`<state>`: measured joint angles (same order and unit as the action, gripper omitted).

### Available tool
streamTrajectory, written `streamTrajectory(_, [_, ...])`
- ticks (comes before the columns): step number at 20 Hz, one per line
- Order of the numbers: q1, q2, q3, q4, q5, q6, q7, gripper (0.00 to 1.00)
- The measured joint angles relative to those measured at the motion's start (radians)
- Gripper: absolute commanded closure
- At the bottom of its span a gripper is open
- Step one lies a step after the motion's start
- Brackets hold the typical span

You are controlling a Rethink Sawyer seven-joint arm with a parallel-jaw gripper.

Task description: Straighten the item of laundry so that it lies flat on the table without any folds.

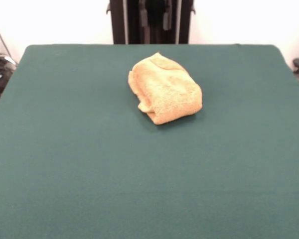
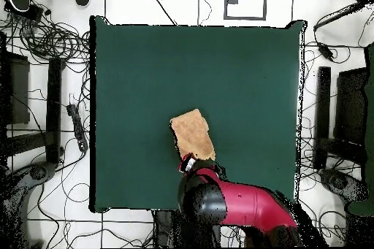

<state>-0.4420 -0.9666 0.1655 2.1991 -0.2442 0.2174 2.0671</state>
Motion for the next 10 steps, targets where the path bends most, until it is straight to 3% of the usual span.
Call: streamTrajectory(10, [0.152,0.169,-0.078,-0.024,-0.021,-0.202,0.000,0.00])
